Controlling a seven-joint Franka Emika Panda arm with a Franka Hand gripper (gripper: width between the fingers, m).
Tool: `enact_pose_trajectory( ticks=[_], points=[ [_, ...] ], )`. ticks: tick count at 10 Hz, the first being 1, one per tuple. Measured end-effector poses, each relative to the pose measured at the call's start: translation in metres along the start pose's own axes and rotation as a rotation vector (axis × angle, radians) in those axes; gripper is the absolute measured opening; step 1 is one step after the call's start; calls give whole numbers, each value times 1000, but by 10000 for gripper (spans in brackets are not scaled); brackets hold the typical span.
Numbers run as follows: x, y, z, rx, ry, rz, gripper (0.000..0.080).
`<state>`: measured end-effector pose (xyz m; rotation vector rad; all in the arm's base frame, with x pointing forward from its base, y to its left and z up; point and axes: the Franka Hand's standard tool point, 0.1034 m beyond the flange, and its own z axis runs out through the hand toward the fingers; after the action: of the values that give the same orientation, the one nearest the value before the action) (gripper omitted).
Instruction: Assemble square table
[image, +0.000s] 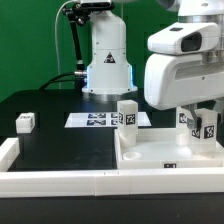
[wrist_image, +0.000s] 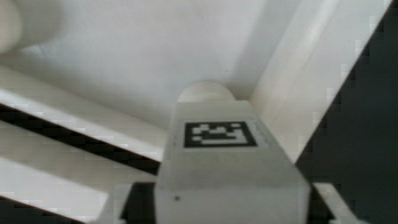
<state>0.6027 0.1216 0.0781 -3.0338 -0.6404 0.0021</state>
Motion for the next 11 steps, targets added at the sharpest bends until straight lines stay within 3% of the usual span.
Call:
enact_pose_trajectory(
  ticks=[2, 7, 11],
  points=[
    [0, 2, 0, 4, 0, 63, 289],
    [0, 2, 2, 1, 10, 655, 290],
    [1, 2, 2, -3, 3, 956, 290]
  ],
)
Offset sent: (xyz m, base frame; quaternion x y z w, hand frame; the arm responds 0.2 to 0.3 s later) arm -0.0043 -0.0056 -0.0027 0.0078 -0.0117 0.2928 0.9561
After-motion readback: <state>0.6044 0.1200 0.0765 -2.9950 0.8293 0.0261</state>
